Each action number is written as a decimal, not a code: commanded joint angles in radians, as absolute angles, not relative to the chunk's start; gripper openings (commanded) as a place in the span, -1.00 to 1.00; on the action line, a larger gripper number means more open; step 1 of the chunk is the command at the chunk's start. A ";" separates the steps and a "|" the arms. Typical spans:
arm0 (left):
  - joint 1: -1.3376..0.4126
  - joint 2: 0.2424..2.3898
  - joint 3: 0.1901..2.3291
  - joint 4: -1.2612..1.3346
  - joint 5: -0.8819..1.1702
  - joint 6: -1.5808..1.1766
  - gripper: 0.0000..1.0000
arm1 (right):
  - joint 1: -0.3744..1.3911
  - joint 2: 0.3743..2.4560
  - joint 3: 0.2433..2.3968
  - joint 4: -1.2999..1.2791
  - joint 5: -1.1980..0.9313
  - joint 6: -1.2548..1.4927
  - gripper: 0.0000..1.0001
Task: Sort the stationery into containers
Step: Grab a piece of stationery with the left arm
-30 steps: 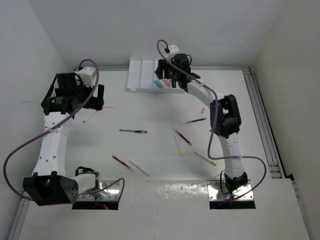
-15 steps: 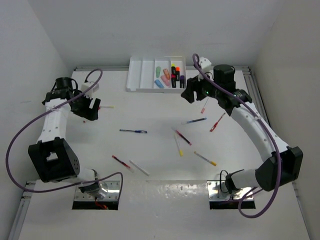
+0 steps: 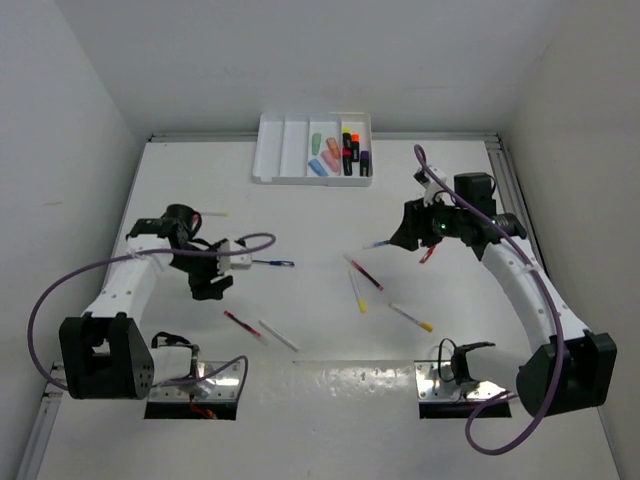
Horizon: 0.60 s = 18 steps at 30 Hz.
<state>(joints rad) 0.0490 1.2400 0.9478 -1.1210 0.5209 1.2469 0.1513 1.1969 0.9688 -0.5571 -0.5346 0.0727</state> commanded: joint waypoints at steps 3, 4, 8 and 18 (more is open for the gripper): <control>-0.096 1.166 0.810 -1.108 0.499 1.480 0.30 | 0.078 1.114 0.959 -0.632 -0.571 0.084 0.07; -0.118 1.161 0.795 -1.089 0.496 1.476 0.29 | 0.065 1.105 0.959 -0.644 -0.566 0.066 0.07; -0.235 1.160 0.718 -1.011 0.491 1.436 0.27 | 0.005 1.063 0.948 -0.675 -0.581 0.055 0.08; -0.353 1.137 0.560 -0.882 0.388 1.503 0.06 | -0.090 1.014 0.943 -0.741 -0.632 0.069 0.06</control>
